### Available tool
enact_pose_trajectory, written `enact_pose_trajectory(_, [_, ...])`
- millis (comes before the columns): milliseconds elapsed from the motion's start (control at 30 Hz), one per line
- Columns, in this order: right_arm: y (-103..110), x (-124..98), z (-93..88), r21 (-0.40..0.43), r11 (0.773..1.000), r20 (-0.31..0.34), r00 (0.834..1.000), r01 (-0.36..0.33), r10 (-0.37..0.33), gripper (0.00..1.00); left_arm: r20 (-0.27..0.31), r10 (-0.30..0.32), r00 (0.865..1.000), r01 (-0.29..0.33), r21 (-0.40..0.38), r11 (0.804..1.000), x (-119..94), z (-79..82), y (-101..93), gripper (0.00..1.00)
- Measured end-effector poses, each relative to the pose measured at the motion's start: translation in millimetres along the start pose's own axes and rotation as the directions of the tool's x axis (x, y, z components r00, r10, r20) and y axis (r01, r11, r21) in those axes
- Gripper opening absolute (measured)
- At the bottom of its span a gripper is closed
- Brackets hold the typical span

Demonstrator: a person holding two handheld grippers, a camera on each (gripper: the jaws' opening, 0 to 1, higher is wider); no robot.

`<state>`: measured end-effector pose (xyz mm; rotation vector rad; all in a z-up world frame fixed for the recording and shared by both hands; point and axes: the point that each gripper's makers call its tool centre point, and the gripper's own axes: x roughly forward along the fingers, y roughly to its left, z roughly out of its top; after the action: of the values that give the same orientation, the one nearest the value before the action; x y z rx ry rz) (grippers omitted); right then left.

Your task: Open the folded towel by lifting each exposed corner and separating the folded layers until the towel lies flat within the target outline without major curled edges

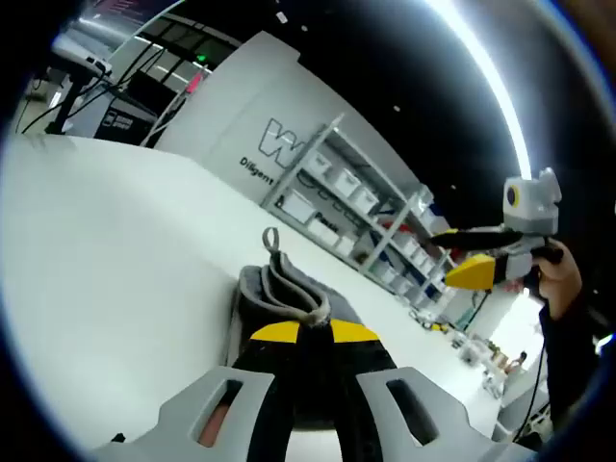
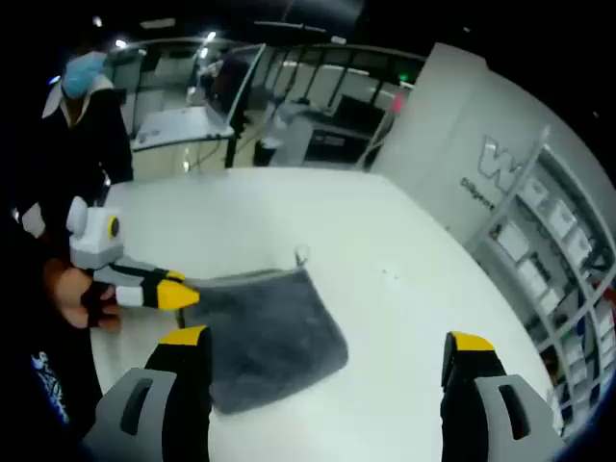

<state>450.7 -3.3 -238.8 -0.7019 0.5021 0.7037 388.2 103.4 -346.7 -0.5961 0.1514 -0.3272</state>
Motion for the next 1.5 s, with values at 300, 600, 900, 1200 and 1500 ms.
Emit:
enact_pose_trajectory(300, [-6.8, 4.1, 49.6, -0.150, 0.988, -0.088, 0.995, 0.040, -0.053, 1.00, -0.008, -0.018, 1.000, 0.019, 0.073, 0.997, 1.8, 2.6, -1.7, 0.07])
enact_pose_trajectory(600, [15.0, 44.1, 81.3, -0.254, 0.966, -0.111, 0.991, 0.050, -0.080, 1.00, 0.010, -0.036, 0.999, 0.034, 0.146, 0.989, 5.9, 6.9, -6.6, 0.07])
enact_pose_trajectory(900, [41.9, 90.8, 69.2, -0.254, 0.967, -0.151, 0.987, 0.012, -0.052, 1.00, 0.010, -0.063, 0.998, 0.060, 0.182, 0.981, 10.6, 8.6, -13.1, 0.07])
enact_pose_trajectory(1200, [65.4, 124.8, 58.2, -0.187, 0.982, -0.205, 0.979, -0.028, -0.011, 1.00, 0.012, -0.068, 0.998, 0.063, 0.238, 0.969, 13.3, 6.6, -16.0, 0.07])
enact_pose_trajectory(1500, [59.5, 143.3, 29.6, 0.057, 0.997, -0.338, 0.939, -0.044, 0.060, 1.00, 0.025, -0.068, 0.997, 0.058, 0.279, 0.959, 14.6, 5.4, -18.9, 0.07])
